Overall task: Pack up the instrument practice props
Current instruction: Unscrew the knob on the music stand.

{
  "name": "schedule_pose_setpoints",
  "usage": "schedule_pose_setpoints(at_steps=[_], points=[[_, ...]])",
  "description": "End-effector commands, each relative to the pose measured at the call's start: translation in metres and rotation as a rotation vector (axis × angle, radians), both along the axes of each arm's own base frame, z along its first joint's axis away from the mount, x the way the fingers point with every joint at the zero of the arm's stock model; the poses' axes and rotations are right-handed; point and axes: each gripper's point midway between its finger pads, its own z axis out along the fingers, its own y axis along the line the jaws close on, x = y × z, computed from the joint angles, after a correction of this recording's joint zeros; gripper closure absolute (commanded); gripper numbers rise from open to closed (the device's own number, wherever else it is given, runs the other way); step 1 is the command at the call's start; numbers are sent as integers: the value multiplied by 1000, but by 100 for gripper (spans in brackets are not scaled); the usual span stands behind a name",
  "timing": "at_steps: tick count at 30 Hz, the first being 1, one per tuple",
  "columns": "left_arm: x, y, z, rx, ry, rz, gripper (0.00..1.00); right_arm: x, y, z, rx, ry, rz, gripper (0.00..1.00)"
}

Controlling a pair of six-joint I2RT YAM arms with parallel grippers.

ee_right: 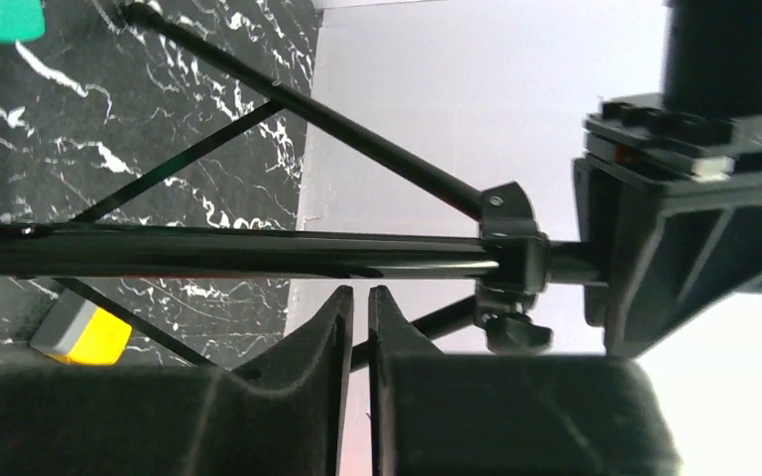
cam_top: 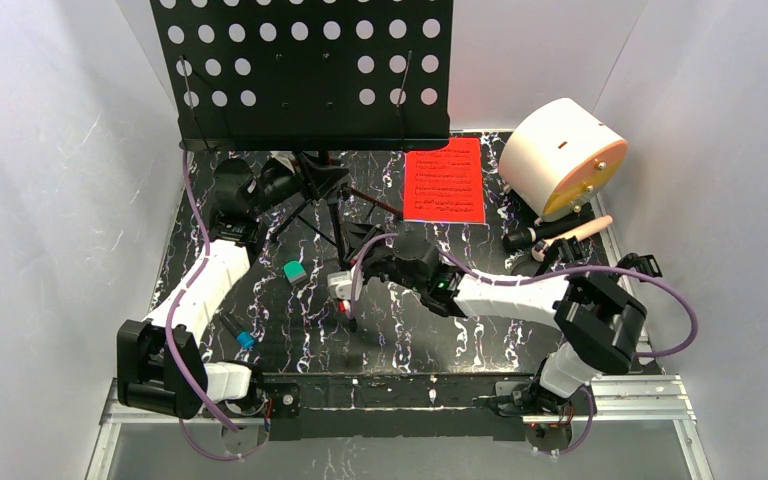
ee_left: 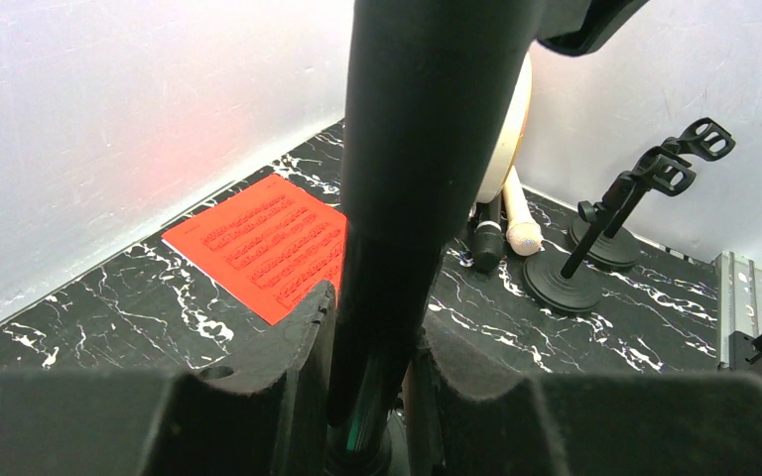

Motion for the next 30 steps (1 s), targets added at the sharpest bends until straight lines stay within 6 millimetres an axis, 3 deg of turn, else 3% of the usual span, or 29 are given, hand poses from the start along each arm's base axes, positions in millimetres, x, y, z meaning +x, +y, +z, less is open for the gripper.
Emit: schedule_pose_setpoints(at_steps=[1, 6, 10, 13, 20, 30], points=[[6, 5, -22, -25, 177, 45, 100, -4, -9, 71, 383, 307, -31, 73], [6, 5, -23, -24, 177, 45, 100, -2, -20, 82, 636, 761, -8, 45], [6, 4, -24, -24, 180, 43, 100, 11, -38, 94, 891, 1130, 48, 38], [6, 4, -25, -23, 182, 40, 100, 10, -39, 98, 1004, 1344, 113, 34], [6, 3, -24, -23, 180, 36, 100, 29, -34, 100, 1141, 1631, 164, 32], [5, 3, -22, -24, 178, 33, 100, 42, -24, 93, 1147, 1706, 185, 35]])
